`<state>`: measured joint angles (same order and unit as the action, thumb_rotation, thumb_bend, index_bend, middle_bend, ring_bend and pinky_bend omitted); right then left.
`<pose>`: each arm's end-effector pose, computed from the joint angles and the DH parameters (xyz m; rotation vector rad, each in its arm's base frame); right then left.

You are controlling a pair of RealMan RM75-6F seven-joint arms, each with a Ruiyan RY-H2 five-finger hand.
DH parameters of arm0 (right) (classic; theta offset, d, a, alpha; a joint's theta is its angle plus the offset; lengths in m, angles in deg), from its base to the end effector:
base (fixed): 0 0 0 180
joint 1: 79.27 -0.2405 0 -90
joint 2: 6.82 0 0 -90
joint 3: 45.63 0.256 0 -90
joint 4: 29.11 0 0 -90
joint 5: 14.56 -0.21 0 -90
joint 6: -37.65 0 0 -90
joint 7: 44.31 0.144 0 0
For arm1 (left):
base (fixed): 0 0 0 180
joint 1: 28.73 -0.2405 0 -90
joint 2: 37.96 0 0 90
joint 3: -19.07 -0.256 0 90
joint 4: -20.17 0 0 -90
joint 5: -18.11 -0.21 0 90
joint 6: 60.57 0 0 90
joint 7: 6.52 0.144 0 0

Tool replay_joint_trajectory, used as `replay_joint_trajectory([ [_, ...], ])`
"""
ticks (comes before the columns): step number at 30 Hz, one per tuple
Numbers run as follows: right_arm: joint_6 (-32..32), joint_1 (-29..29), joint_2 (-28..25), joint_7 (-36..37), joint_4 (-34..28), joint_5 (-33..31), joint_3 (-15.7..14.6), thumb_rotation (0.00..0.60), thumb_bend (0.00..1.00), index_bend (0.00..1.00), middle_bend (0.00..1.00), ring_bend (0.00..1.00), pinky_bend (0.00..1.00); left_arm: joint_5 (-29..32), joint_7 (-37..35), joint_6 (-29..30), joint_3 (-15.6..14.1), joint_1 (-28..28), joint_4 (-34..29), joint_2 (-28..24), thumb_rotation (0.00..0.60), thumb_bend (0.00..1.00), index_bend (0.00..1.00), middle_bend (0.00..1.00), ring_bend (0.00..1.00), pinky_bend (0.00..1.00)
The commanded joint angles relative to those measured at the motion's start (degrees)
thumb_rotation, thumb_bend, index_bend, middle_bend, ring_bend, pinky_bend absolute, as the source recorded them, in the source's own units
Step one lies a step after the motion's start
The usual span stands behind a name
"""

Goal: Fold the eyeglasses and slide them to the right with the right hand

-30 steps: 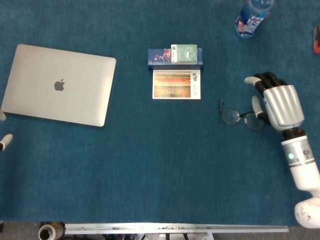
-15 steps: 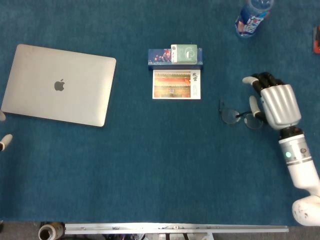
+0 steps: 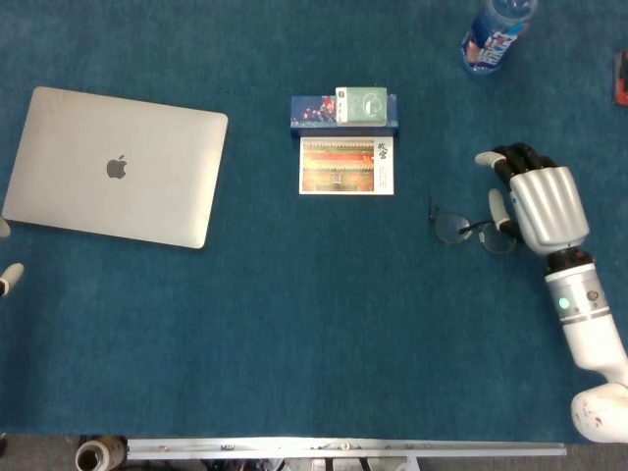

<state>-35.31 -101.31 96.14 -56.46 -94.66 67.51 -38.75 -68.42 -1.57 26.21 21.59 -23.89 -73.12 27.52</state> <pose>-0.2380 -0.2711 -0.0428 1.5968 -0.8830 0.9781 -0.3033 0.1792 0.1525 -1.3961 -0.8474 -0.8918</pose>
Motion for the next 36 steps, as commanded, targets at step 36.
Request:
replay_joint_trajectory([
  [36, -1.4, 0.4, -2.5, -3.0, -7.9, 1.4, -1.0, 0.6, 0.51, 0.31, 0.32, 0.24, 0.45, 0.2, 0.4, -0.1, -0.2, -0.2, -0.5, -0.5, 0.6, 0.0, 0.5, 0.48, 0.35, 0.54],
])
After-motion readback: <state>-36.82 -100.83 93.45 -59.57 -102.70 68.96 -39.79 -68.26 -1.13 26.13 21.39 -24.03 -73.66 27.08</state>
